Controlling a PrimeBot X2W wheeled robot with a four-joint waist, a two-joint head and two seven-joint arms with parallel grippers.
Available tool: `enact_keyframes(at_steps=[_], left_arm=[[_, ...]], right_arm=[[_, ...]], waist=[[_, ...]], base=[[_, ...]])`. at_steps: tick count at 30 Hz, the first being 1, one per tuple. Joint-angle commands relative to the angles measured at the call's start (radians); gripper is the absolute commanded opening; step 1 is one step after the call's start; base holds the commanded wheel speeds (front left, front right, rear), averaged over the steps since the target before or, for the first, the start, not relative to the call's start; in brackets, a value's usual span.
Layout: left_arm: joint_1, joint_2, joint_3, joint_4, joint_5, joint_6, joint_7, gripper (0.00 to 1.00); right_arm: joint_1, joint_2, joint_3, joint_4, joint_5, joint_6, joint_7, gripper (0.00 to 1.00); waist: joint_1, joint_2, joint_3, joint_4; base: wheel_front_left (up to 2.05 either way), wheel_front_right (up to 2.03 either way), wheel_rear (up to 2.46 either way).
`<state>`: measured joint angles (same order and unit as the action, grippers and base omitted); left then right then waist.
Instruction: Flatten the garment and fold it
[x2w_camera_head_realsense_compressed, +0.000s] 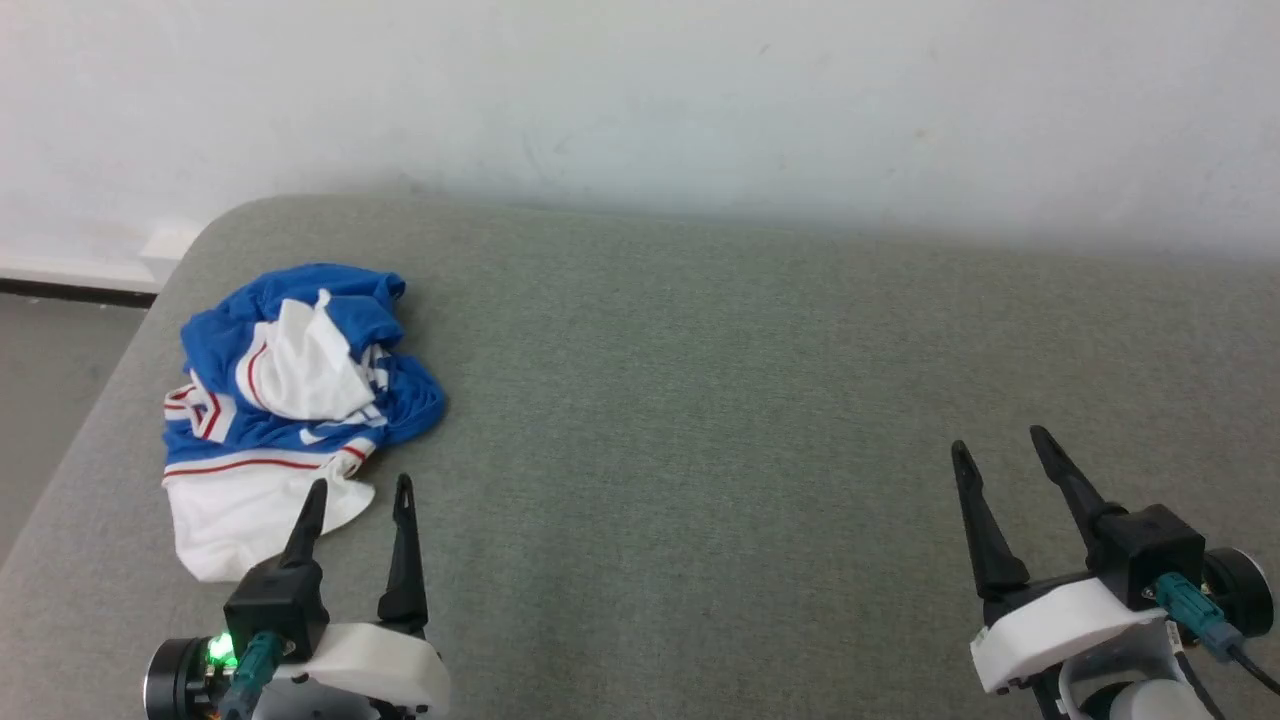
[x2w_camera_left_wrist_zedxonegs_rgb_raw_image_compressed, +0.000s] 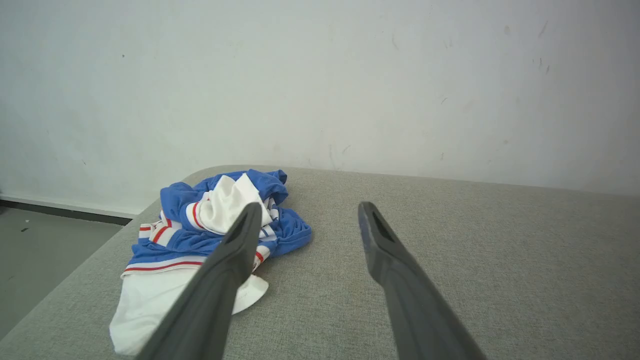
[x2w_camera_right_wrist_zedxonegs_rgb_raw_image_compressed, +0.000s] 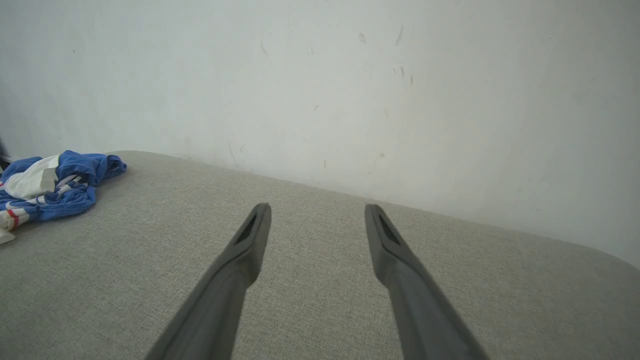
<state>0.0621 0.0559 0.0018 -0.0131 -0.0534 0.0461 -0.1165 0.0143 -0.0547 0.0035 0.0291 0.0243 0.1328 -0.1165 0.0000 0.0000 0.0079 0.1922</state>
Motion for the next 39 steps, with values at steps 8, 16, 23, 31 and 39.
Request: enact_keyframes(at_steps=[8,16,23,31,39], left_arm=[[0.031,-0.003,0.007,-0.001,-0.018,0.015,-0.024,1.00],[0.046,-0.003,0.010,0.003,-0.023,0.018,-0.041,1.00],[0.062,-0.004,0.016,0.007,-0.023,0.016,-0.056,1.00],[0.080,-0.004,0.020,0.012,-0.023,0.017,-0.072,1.00],[0.097,-0.004,0.027,0.016,-0.029,0.021,-0.089,1.00]], right_arm=[[-0.018,0.002,0.023,0.009,-0.013,-0.001,-0.025,1.00],[-0.018,0.003,0.048,0.022,-0.010,-0.001,-0.041,1.00],[-0.014,0.003,0.070,0.037,-0.002,-0.001,-0.056,1.00],[-0.012,0.003,0.087,0.049,0.005,-0.002,-0.073,1.00],[-0.012,0.003,0.098,0.060,0.008,-0.002,-0.089,1.00]], waist=[[0.0000,0.0000,0.001,0.081],[0.0000,0.0000,-0.009,0.151],[0.0000,0.0000,-0.023,0.212],[0.0000,0.0000,-0.033,0.272],[0.0000,0.0000,-0.038,0.316]], base=[[0.00,0.00,0.00],[0.00,0.00,0.00],[0.00,0.00,0.00],[0.00,0.00,0.00],[0.00,0.00,0.00]])
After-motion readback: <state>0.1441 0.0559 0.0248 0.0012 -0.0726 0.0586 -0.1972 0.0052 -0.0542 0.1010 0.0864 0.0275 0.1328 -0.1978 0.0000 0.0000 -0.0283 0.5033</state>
